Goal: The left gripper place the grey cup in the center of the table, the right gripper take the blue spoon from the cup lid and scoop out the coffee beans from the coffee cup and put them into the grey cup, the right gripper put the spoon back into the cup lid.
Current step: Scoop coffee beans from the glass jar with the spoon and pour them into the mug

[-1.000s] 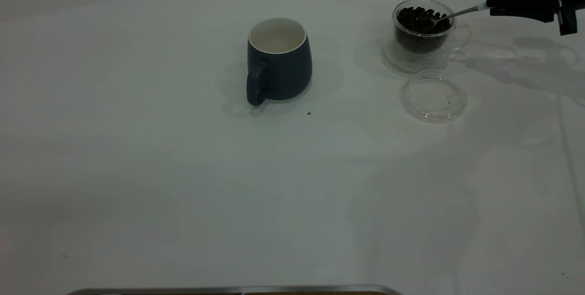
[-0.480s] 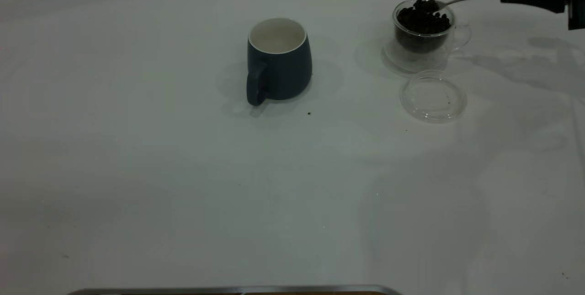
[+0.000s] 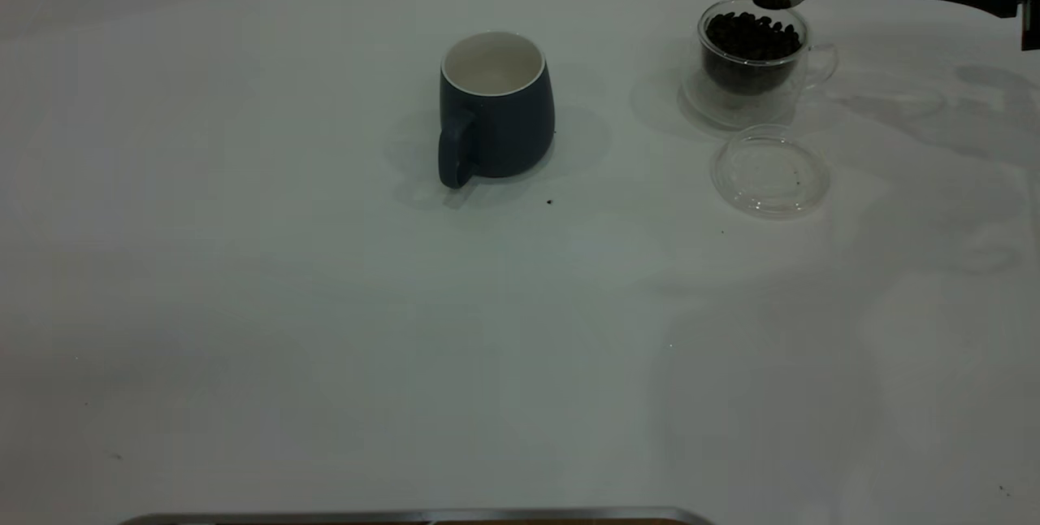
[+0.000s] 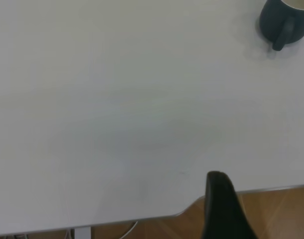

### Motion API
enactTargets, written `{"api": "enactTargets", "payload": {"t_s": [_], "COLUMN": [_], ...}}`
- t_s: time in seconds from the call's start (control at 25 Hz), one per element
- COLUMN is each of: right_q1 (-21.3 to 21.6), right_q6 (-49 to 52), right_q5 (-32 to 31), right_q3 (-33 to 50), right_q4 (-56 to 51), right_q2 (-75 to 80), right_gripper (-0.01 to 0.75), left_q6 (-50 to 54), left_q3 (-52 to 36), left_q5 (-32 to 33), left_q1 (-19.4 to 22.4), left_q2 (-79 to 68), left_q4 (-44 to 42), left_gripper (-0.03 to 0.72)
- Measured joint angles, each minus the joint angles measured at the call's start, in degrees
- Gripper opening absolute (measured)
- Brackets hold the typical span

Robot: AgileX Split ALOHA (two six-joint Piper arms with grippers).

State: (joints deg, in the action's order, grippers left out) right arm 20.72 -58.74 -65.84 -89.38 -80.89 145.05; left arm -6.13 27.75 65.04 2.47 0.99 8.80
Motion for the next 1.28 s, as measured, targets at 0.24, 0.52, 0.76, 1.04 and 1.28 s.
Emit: {"api": "enactTargets", "payload": {"t_s": [0.24,0.52,0.76,1.04,1.28], "right_q1": [-0.4,-4.68,-8.49,-11.0,-11.0], "right_q6": [0.46,0.72,1.77,2.2,3.09], "right_q5": [0.0,0.05,0.05,0.0,0.0], "right_q3": [0.0,0.0,0.0,0.0,0.0], "right_q4": [-0.12,-1.24,-1.37,-2.19,-2.55], "right_q2": [0.0,0.0,0.0,0.0,-0.25], "right_gripper": [0.101,0.101,0.101,0.101,0.101], "left_q6": [0.0,0.0,0.0,0.0,0.0], "left_q3": [0.0,0.0,0.0,0.0,0.0], "left_q5": [0.0,0.0,0.0,0.0,0.0], "left_q1": [0.0,0.0,0.0,0.0,0.0], "left_q2": [0.0,0.0,0.0,0.0,0.0], "left_q4": [0.0,0.0,0.0,0.0,0.0], "left_gripper": [0.475,0.475,0.475,0.475,0.475]}}
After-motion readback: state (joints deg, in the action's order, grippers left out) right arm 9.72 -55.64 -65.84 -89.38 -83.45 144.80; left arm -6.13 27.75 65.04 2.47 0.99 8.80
